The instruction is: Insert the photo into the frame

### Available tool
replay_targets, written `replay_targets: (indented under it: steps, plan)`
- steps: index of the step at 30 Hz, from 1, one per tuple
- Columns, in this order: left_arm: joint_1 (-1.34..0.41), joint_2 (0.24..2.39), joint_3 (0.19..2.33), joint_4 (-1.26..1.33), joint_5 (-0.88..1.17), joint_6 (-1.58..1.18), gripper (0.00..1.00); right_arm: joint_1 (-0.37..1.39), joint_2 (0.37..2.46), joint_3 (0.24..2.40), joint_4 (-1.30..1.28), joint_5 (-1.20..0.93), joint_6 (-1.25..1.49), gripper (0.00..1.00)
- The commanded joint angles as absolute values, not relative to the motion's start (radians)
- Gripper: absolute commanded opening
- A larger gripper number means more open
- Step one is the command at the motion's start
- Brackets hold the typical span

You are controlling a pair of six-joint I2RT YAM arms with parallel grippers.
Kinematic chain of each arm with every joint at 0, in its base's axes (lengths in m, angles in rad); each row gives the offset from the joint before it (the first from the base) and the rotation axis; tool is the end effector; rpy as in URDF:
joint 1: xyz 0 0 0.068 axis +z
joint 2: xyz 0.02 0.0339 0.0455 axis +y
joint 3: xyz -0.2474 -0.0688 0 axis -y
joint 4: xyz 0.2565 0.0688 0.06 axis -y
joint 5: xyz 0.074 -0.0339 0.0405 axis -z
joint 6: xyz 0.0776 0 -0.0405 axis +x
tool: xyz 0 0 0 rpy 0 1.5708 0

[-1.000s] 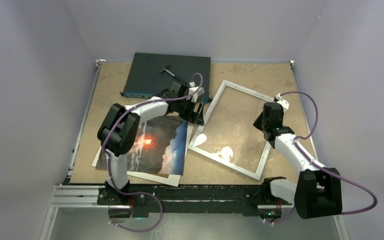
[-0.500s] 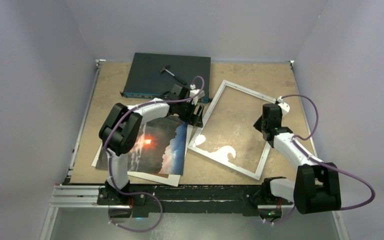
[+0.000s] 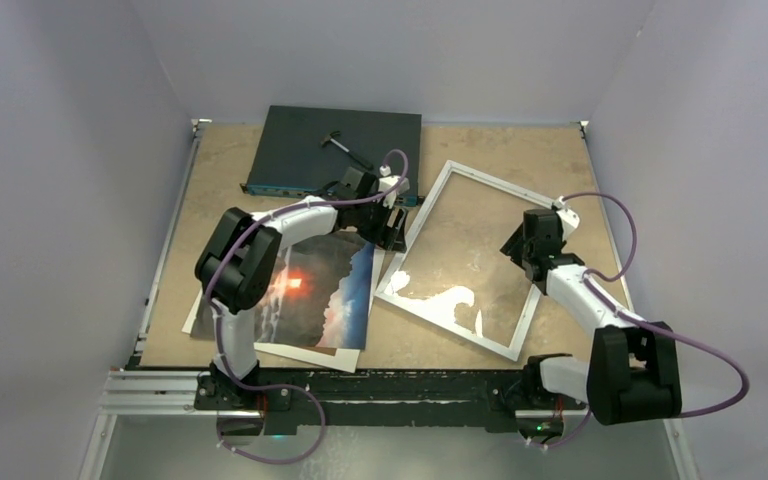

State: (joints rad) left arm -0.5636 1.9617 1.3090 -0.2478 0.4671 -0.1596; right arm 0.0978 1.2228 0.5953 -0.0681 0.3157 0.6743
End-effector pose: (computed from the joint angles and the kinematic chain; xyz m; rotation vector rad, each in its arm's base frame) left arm 0.3562 -0.2665 0.1218 0.7153 2.4445 -0.8775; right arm 0.2929 0.0045 0.1493 0.7897 2.0818 0.0637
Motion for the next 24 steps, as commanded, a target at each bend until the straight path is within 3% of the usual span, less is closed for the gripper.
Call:
replay_targets:
  steps: [1, 9, 24]
  plan:
    - [-0.567, 1.905, 1.293, -0.213, 0.464, -0.134, 0.70, 0.105, 1.187, 0.618, -0.094, 0.316, 0.698, 0.60]
    - [-0.568, 1.902, 1.290, -0.216, 0.463, -0.130, 0.70, 0.101, 1.168, 0.625, -0.105, 0.307, 0.705, 0.67]
    - [-0.567, 1.896, 1.298, -0.219, 0.460, -0.130, 0.70, 0.097, 1.188, 0.642, -0.160, 0.353, 0.713, 0.90]
